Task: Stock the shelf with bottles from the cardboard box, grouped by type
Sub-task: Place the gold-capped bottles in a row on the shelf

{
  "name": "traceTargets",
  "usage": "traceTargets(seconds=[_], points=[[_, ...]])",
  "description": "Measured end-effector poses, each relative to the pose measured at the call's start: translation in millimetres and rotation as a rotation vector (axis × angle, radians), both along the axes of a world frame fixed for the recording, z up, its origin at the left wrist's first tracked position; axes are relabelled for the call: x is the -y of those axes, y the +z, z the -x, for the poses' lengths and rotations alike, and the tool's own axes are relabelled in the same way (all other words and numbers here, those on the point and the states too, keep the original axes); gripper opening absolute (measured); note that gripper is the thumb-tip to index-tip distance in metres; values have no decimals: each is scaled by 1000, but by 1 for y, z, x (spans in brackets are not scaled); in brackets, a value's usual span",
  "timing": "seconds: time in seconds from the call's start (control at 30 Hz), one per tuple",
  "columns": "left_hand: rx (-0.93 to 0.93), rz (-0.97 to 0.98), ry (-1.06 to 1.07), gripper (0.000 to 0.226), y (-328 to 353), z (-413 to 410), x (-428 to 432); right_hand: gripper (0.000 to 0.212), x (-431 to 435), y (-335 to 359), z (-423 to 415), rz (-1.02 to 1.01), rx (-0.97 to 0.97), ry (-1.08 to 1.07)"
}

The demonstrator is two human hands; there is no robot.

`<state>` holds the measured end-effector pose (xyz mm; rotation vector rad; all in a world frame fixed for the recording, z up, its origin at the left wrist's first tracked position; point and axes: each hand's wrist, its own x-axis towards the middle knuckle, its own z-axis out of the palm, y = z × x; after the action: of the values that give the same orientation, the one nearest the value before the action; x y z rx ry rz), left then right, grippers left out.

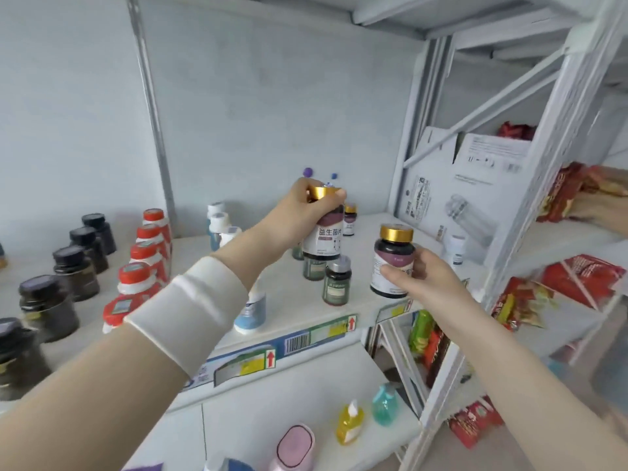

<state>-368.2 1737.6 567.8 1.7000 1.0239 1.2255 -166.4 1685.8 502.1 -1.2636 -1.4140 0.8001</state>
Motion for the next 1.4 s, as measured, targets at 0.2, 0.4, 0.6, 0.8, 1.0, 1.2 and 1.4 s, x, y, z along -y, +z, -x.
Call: traceTargets(seconds=[0.2,0.4,0.6,0.8,1.0,1.2,1.4], points=[[-86,-14,15,39,0,-83,-96,37,-82,11,-73,15,-32,-56],[-158,48,115,38,-21,-140,-176,48,-169,13,-125,48,-62,4],[-311,121,291,34,-42,-161,-225,49,-233,-10,-136,112,29,179],[-486,172,346,34,-57,-162,-251,47,-270,-46,-124,195,48,261],[-562,218,314,24,-69,-163,-266,47,-284,-66,-117,222,119,327],[-610,251,327,33,-79,-158,-275,50,-289,-75,-108,212,152,387],[-653,239,335,46,-84,-158,-280,53,-293,-81,-107,189,192,398]])
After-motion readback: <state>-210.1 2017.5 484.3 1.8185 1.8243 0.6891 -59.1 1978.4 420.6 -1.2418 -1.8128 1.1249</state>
